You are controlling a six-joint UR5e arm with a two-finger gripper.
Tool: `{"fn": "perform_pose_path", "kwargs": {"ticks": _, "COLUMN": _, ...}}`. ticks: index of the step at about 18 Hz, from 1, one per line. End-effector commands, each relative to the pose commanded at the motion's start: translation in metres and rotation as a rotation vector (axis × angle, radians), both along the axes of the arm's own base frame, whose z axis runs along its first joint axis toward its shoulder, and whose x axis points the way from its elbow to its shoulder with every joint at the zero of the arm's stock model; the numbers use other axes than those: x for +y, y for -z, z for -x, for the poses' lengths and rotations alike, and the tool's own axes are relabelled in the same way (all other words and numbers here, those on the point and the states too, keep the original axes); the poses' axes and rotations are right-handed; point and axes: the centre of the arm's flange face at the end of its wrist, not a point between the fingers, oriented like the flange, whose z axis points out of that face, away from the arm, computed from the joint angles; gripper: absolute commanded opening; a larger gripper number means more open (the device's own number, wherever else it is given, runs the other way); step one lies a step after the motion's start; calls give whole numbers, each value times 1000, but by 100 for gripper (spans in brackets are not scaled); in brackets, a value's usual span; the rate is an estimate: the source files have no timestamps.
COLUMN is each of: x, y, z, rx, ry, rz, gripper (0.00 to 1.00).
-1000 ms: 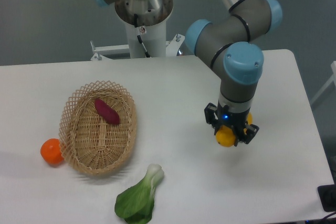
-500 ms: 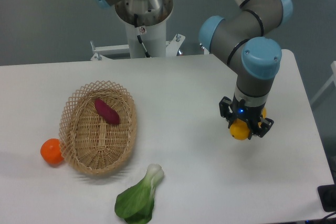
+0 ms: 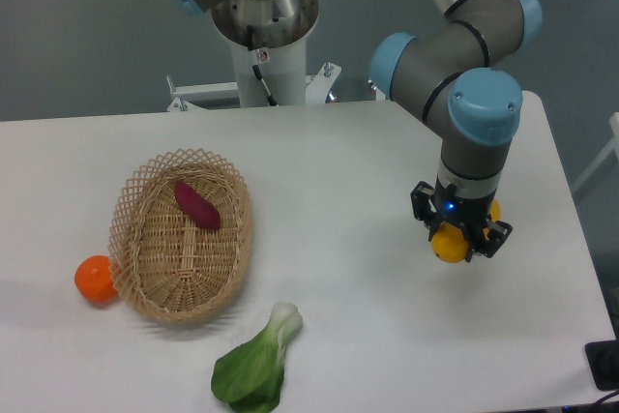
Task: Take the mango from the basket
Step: 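Raise the held mango and hold it above the table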
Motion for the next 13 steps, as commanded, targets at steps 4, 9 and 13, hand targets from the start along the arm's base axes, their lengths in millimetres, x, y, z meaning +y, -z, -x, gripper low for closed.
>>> {"fn": "perform_pose_path", "kwargs": {"ticks": 4, "x": -1, "y": 1, "z": -1, "rx": 9, "ry": -9, "rz": 31, "gripper": 46}}
{"fn": "perform_pose_path", "kwargs": {"ticks": 9, "x": -1, "y": 4, "z": -3, "rx": 6, "ry": -10, "rz": 36, "gripper": 46}}
{"fn": "perform_pose_path", "kwargs": {"ticks": 13, "x": -1, "y": 4, "z": -2, "rx": 8, "ry": -10, "rz": 35, "gripper": 46}}
